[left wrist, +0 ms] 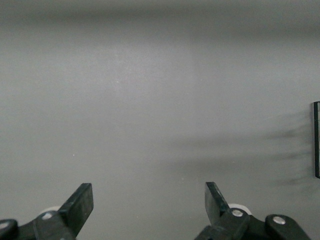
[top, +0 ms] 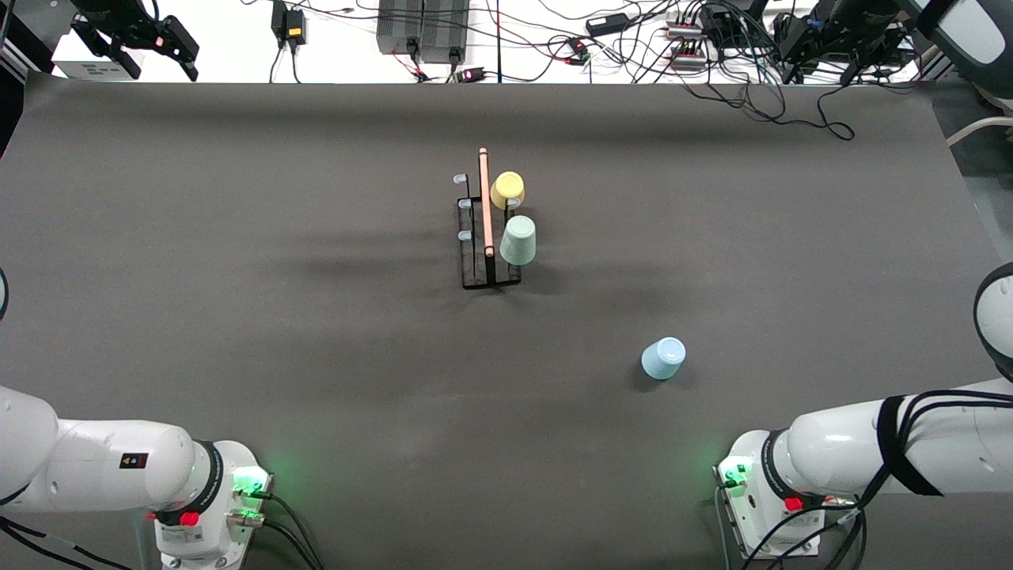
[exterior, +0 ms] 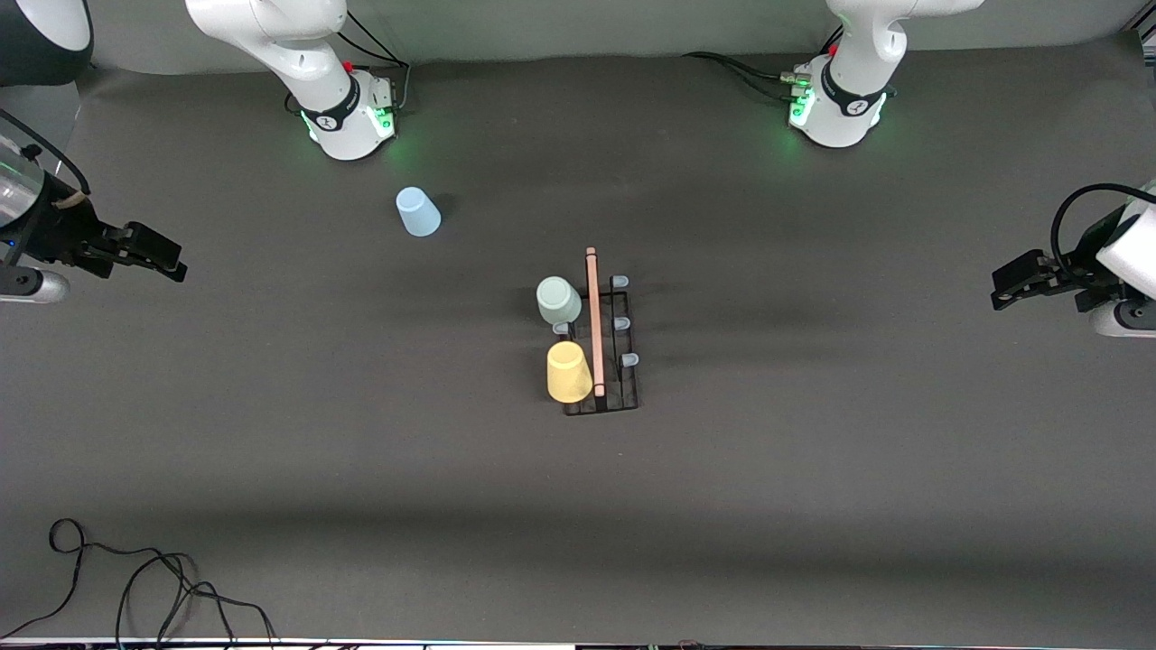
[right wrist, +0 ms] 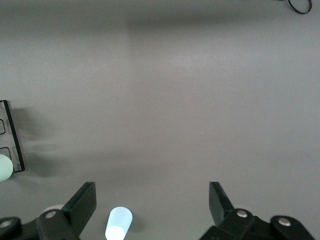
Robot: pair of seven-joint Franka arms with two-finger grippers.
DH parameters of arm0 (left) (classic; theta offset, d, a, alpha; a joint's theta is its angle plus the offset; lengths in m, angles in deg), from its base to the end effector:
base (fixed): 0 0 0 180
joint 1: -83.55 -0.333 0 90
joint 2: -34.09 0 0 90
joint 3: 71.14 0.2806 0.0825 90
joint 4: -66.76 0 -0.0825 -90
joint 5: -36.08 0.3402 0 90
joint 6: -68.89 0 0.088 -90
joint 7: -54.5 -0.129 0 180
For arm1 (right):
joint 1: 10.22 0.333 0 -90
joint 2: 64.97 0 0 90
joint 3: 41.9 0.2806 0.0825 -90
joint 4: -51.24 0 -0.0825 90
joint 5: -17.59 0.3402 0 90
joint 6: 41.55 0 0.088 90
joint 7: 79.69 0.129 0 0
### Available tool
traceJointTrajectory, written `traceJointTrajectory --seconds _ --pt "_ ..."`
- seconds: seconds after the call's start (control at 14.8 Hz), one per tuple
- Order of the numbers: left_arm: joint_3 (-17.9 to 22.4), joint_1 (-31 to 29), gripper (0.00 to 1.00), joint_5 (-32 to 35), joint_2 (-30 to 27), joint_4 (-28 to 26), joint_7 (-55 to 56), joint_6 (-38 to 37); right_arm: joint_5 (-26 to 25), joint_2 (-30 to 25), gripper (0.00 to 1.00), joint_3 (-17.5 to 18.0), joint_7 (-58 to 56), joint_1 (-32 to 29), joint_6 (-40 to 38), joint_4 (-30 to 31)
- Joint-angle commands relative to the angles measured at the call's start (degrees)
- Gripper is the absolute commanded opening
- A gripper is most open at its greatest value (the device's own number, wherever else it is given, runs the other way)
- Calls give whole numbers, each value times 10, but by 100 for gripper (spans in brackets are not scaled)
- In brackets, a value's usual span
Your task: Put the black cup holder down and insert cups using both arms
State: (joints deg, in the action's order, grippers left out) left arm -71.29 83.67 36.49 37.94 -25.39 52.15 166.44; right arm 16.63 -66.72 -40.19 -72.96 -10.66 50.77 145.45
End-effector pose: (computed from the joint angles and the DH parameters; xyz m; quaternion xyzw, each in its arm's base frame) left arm 0.5396 -0.0017 0.5273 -0.9996 0.0233 -0.0135 0.0037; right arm 0.5049 0.0093 0.5546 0.9988 -0.0473 -0.0006 0.0089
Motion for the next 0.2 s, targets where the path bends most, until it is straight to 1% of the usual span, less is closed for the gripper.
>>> traceJointTrajectory --seconds 0.0,0.14 --pt "1 2 99 9 4 15 -5 -9 -5 -6 100 5 -1 -8 4 -1" --pt "1 2 99 9 4 15 -6 -6 -5 -5 100 6 -1 -9 4 -3"
